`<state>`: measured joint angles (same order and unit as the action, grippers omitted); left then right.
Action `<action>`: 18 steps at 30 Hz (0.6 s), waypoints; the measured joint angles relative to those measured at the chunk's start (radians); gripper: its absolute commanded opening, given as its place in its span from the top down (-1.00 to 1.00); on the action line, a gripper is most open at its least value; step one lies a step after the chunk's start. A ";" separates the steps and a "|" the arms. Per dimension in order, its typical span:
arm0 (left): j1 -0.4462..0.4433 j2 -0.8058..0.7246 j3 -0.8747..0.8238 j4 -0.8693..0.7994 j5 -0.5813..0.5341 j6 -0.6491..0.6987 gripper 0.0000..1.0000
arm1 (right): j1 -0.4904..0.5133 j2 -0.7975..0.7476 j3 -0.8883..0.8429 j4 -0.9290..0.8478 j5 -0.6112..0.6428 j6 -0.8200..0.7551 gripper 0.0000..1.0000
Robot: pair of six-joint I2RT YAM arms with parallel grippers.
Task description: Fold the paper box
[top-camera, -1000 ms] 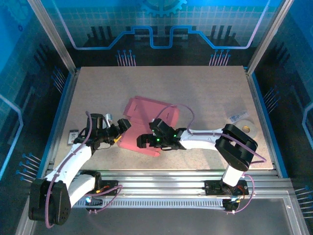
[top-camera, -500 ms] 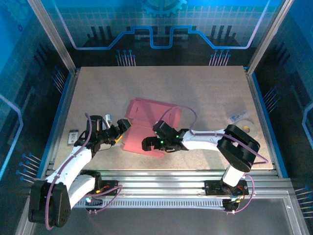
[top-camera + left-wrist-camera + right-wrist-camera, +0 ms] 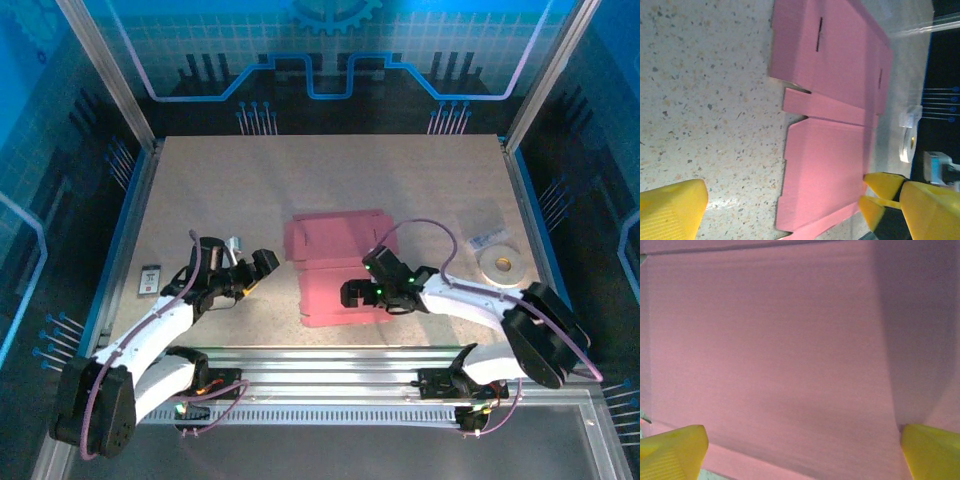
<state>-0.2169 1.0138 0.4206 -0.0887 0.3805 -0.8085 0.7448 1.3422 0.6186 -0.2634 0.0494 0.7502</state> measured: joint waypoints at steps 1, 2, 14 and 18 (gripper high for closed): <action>-0.007 0.014 0.009 -0.010 -0.006 0.003 -0.99 | 0.000 -0.021 -0.006 -0.008 -0.004 -0.013 -1.00; -0.014 0.031 0.024 -0.026 -0.016 0.006 -0.99 | 0.000 -0.043 -0.011 -0.011 -0.007 -0.026 -1.00; -0.091 0.380 0.396 -0.180 -0.186 0.119 -0.99 | 0.000 -0.105 -0.013 0.002 -0.031 -0.044 -1.00; -0.092 0.537 0.537 -0.236 -0.214 0.155 -0.98 | 0.000 -0.097 -0.022 0.003 -0.031 -0.032 -1.00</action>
<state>-0.3084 1.5505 0.9581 -0.3248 0.1669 -0.6537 0.7448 1.2449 0.5964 -0.2607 0.0189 0.7181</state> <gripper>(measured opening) 0.994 0.999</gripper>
